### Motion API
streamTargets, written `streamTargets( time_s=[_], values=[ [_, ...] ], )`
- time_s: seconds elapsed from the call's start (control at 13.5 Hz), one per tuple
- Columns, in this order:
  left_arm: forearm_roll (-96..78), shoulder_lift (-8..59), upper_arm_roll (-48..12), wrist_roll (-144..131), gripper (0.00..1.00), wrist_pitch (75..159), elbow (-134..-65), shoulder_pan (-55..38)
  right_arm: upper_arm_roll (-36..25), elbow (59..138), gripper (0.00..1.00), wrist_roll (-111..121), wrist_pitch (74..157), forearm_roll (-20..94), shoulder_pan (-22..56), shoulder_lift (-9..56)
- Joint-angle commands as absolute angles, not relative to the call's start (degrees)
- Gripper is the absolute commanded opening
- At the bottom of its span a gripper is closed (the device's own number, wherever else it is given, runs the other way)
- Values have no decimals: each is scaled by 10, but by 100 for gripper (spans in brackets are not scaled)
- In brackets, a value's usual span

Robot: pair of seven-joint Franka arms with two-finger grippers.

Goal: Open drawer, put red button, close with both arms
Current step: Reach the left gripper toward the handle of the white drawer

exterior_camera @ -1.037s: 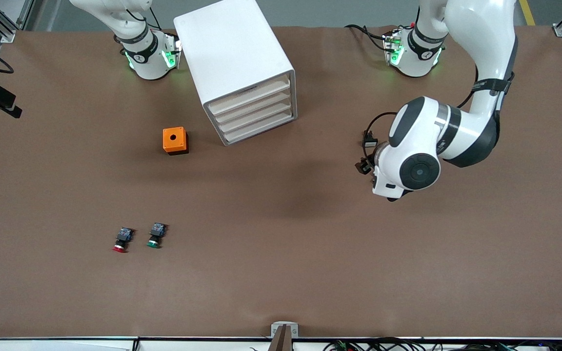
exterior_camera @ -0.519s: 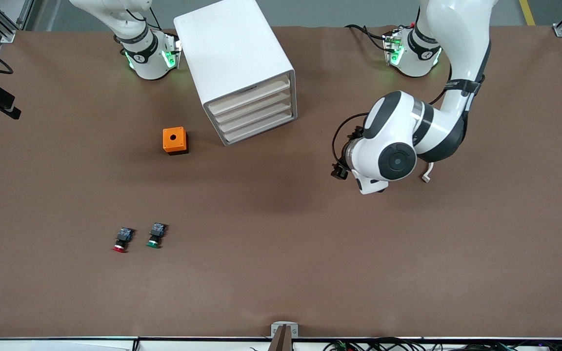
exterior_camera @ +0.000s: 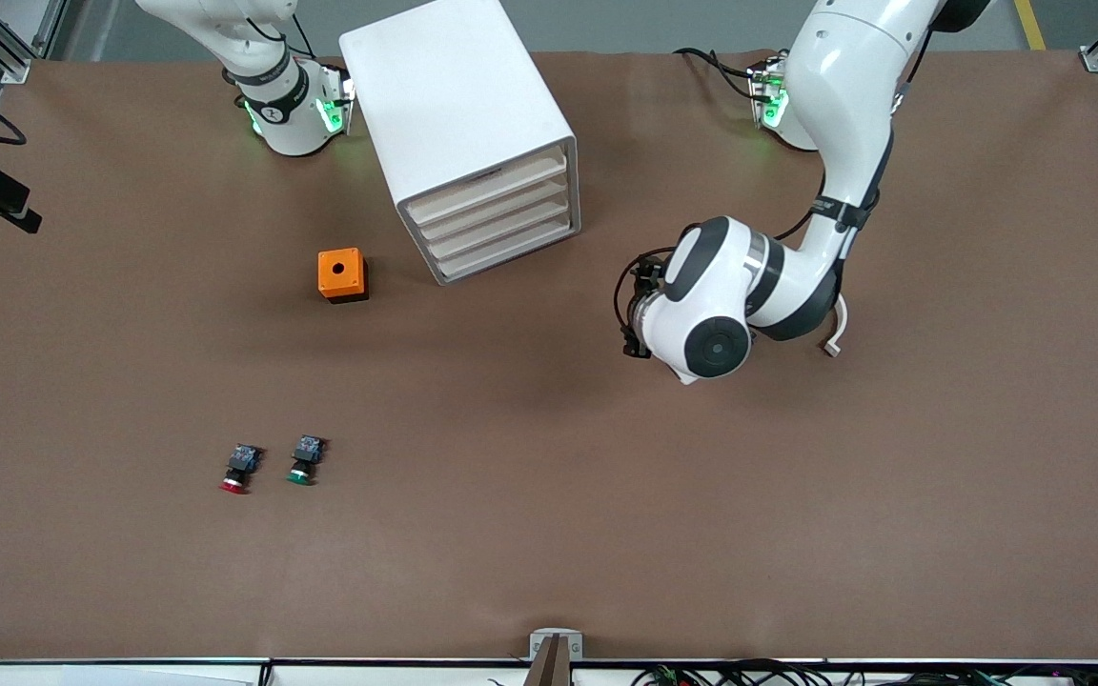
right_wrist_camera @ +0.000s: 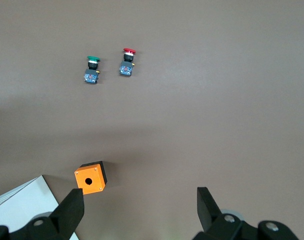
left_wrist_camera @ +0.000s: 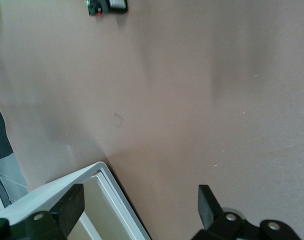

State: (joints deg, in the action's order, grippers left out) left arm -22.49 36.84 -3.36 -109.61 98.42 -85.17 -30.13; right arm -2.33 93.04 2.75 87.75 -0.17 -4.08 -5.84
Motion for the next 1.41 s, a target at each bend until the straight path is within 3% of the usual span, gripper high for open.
streamTargets(
  time_s=[0.0,0.81,1.33],
  values=[
    [-251,383,-30,-1149,100,984,-838,-308,-18,947,100,23,878,-3,-47,-74],
    [-515,440,-32,-1245,98,953,-845,-308,-18,916,100,28,876,-3,-51,-57],
    [-593,457,-34,-1326,85,952,-845,-359,-18,912,100,28,886,-2,-54,39]
  ],
)
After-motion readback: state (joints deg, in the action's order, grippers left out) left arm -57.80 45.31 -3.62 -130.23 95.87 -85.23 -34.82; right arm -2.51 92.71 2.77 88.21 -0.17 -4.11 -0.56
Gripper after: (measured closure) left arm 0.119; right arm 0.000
